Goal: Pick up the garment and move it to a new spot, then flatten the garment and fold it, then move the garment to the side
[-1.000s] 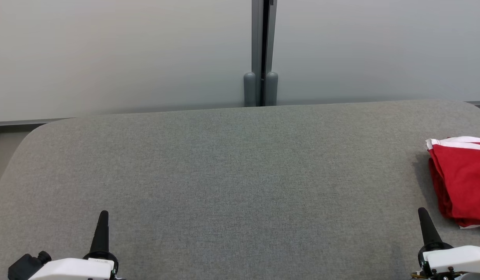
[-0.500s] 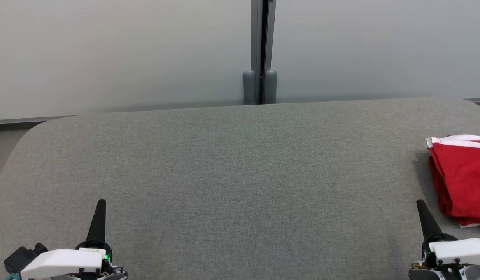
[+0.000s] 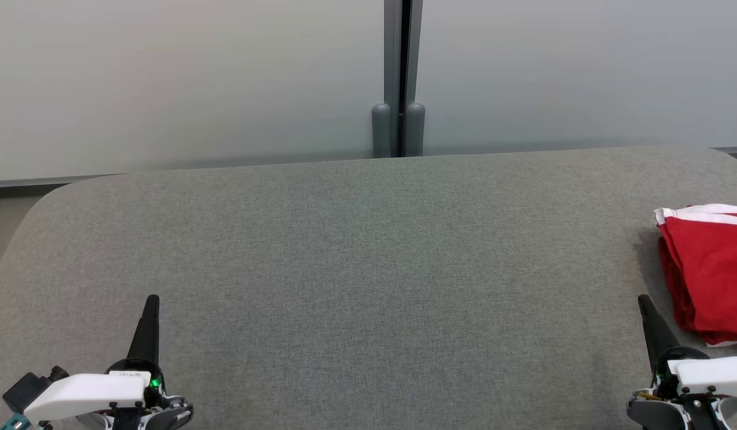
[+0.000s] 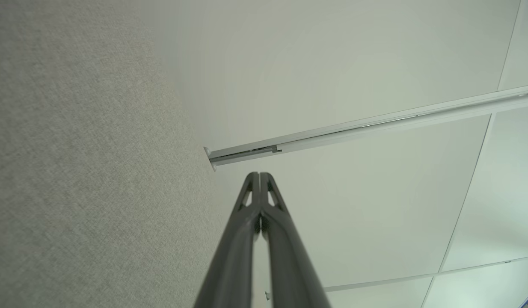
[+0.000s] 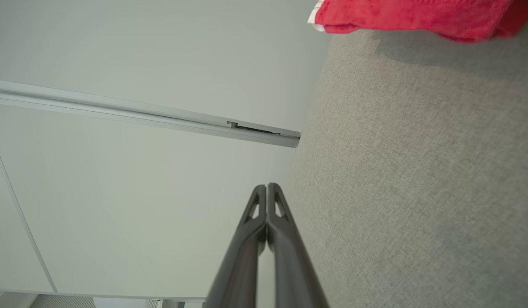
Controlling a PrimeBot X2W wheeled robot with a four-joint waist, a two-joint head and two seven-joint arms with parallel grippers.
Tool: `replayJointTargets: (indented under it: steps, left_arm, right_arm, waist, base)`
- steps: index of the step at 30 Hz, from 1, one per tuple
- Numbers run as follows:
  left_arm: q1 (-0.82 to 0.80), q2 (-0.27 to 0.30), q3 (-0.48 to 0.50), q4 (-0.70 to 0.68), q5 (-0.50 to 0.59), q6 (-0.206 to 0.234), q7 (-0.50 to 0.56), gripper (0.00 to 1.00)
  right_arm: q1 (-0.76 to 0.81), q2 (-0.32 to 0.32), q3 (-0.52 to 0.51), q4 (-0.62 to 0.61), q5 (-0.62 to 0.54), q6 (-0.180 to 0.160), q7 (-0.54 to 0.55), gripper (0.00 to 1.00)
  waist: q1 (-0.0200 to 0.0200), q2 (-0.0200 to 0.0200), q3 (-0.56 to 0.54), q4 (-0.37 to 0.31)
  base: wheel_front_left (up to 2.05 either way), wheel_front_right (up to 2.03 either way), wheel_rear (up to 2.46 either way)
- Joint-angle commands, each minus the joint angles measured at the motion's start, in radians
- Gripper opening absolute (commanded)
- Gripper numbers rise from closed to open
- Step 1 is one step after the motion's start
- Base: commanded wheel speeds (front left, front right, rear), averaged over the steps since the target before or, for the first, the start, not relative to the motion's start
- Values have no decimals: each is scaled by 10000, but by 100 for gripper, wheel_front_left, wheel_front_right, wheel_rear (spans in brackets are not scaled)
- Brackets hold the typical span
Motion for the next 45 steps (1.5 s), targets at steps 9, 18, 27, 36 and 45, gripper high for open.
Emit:
replayJointTargets:
  steps: [9, 18, 27, 36, 45]
  left_arm:
    - [-423, 66, 122, -83, -725, -90, 219, 0]
    - [-552, 71, 179, -88, -1314, -104, 383, 0]
    - [-671, 76, 231, -97, -1788, -120, 521, 0]
    - [-649, 75, 230, -95, -1774, -120, 521, 0]
    - [-649, 75, 228, -96, -1774, -120, 521, 0]
  right_arm:
    - [-273, -105, -56, -49, 837, 4, 260, 0]
    - [-383, -112, -75, -43, 1486, 4, 420, 0]
    - [-482, -119, -92, -42, 2033, 4, 546, 0]
    - [-463, -117, -90, -42, 2009, 4, 545, 0]
    - [-463, -117, -89, -42, 2009, 4, 545, 0]
  waist:
    - [0, -1, 53, -16]
    - [0, -1, 105, -32]
    - [0, -1, 154, -47]
    - [0, -1, 154, -47]
    - [0, -1, 154, -47]
  base:
    - [0, 0, 0]
    - [0, 0, 0]
    - [0, 0, 0]
    - [0, 0, 0]
    - [0, 0, 0]
